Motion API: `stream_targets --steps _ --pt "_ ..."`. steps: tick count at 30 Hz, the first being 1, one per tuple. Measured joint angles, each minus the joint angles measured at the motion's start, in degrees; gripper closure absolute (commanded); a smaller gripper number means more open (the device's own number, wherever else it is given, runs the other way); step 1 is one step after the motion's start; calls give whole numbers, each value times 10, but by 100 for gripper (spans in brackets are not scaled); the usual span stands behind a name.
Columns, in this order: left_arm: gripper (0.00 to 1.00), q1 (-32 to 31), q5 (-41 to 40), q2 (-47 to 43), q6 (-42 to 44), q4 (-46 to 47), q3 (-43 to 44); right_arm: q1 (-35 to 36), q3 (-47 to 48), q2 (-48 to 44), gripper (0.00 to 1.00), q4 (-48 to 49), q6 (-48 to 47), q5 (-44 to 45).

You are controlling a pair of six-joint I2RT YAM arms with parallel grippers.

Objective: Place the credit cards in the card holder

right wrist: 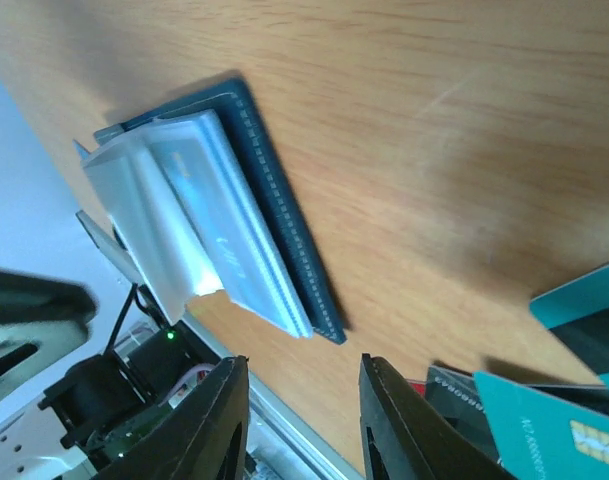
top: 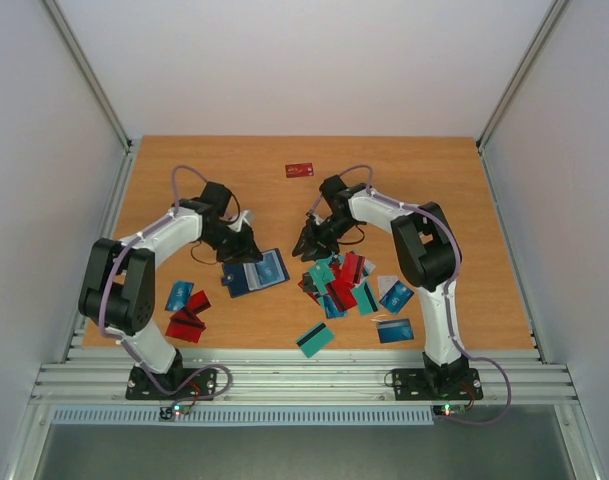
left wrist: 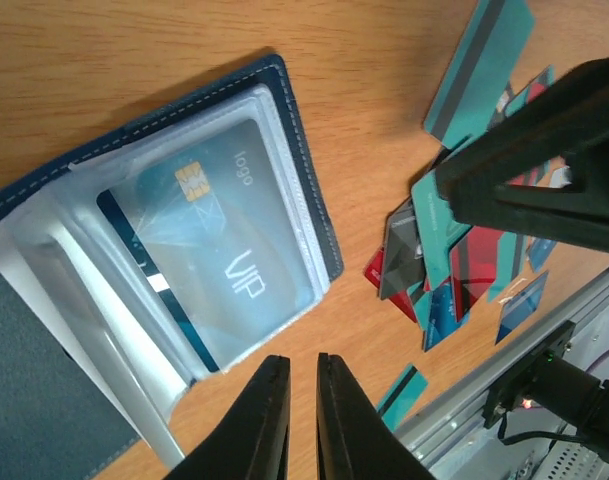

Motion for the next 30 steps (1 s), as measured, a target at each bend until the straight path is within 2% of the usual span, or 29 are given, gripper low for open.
stream_targets --steps 12,30 --pt "99 0 -3 56 6 49 -29 5 0 -19 64 -14 -11 -2" --pt "100 0 -40 66 14 51 -33 5 0 -19 64 -23 -13 -2"
